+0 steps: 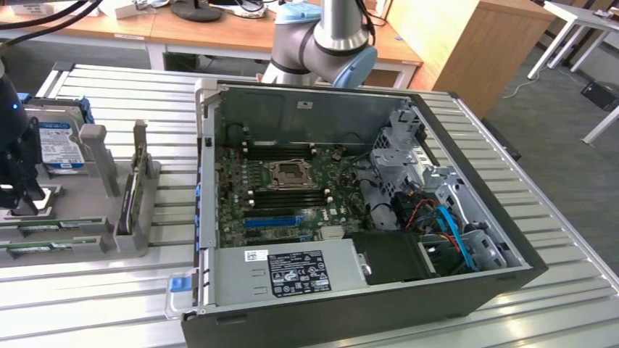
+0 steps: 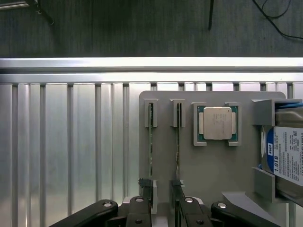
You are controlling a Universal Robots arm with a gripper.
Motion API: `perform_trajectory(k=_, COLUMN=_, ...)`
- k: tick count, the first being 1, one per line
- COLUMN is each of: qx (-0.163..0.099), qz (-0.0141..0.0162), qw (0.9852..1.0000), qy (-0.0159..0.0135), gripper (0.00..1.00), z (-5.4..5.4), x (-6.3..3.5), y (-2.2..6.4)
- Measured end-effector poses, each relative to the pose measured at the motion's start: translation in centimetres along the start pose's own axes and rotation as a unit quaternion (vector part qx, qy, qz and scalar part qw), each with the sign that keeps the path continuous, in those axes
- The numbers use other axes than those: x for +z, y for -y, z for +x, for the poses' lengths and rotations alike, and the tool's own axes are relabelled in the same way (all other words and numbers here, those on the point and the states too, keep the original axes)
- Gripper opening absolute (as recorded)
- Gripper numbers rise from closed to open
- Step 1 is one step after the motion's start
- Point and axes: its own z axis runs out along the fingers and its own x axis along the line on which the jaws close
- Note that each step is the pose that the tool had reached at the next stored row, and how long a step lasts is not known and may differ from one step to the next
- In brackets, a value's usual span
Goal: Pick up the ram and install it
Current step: 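Pick up the ram and move it above insertion slot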
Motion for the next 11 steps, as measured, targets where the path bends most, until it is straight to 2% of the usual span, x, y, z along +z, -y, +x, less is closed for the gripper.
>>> perform_trajectory(k=6, qx=-0.001, qz=0.0, qw=1.0, qy=0.0, gripper=0.3, z=0.57, x=0.0, y=0.02)
perform_trajectory(k=11, qx=-0.001, qz=0.0, qw=1.0, qy=0.0, gripper=0.3, z=0.59, x=0.0, y=0.02)
